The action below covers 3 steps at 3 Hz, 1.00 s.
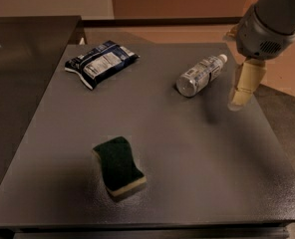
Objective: Place blue plastic bottle upright
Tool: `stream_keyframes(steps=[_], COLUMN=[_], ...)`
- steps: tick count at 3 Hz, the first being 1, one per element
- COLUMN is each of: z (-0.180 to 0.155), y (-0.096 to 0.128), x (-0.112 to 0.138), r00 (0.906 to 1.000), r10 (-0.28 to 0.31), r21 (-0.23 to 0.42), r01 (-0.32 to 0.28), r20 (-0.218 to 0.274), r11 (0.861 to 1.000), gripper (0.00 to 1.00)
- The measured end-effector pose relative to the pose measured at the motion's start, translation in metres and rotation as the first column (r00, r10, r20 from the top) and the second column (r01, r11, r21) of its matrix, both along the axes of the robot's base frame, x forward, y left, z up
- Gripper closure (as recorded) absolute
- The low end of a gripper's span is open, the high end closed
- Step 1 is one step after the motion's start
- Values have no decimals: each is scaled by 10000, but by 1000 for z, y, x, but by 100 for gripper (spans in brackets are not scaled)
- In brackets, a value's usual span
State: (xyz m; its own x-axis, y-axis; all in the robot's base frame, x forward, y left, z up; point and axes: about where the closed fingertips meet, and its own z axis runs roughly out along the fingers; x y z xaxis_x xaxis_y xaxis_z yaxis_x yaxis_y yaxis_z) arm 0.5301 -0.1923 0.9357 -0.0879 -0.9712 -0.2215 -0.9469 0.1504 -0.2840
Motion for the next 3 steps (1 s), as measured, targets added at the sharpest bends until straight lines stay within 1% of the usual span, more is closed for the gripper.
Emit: stream_keyframes(steps=[1,2,3], z=[-11,-22,-31], y=[2,0,-3], x=[40,73,96], r00=[9969,9846,9594], r10=[765,1750,2797], r21=[-148,-210,-355], r01=[-762,-1750,-2809], r20=[189,7,-359], r11=[9970,9843,9591], gripper=[0,0,0])
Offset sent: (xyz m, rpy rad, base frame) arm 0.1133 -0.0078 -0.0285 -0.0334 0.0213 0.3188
